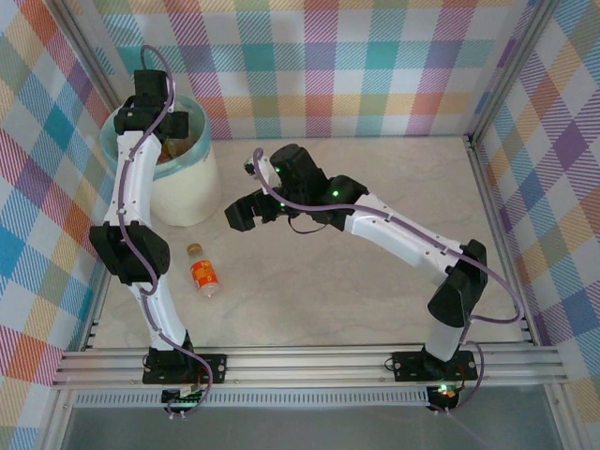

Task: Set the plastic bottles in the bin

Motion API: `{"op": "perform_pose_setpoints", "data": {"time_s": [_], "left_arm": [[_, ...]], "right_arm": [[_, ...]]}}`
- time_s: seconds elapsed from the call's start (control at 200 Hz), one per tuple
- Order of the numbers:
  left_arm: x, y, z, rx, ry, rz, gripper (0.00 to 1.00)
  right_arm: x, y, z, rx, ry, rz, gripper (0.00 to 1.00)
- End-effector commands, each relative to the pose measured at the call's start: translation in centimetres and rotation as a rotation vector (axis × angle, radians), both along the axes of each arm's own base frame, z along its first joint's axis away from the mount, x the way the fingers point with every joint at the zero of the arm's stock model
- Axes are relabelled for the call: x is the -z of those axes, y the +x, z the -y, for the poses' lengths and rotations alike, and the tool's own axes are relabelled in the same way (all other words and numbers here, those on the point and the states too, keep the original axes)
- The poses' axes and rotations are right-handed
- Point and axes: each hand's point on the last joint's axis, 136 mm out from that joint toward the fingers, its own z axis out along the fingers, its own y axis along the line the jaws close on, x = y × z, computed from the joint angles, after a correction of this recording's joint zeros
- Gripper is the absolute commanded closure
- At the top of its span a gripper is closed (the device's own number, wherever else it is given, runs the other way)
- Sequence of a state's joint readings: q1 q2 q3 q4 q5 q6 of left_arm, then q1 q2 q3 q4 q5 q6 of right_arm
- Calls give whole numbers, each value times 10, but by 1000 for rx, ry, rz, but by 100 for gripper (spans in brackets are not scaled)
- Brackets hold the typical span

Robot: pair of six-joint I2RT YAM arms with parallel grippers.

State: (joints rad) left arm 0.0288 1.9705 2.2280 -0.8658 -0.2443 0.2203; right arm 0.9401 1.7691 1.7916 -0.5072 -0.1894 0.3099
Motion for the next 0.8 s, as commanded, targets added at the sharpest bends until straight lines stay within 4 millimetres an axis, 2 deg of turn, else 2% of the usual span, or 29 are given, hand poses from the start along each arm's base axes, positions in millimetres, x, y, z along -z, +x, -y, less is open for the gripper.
{"op": "perform_pose_setpoints", "data": {"time_s": [0.0,0.1,0.17,0.225,0.325,0.43,0.63,0.795], "left_arm": [[-75,-29,13,18,-120,177,32],[-106,-47,24,42,-203,256,32],[-118,-63,29,42,-246,281,31],[-122,-76,31,35,-275,291,31],[-115,-101,34,18,-323,280,30],[-97,-131,37,-10,-373,251,29],[-41,-188,39,-78,-443,173,27],[4,-222,41,-142,-516,147,26]], "right_arm": [[10,-8,-10,-39,-25,-26,0],[24,-14,-18,-57,-53,-35,0],[36,-20,-25,-75,-74,-41,0],[46,-24,-31,-90,-93,-45,0],[62,-30,-42,-109,-119,-53,0],[78,-37,-53,-126,-144,-53,0],[111,-45,-73,-134,-199,-73,0],[139,-50,-88,-146,-242,-99,0]]}}
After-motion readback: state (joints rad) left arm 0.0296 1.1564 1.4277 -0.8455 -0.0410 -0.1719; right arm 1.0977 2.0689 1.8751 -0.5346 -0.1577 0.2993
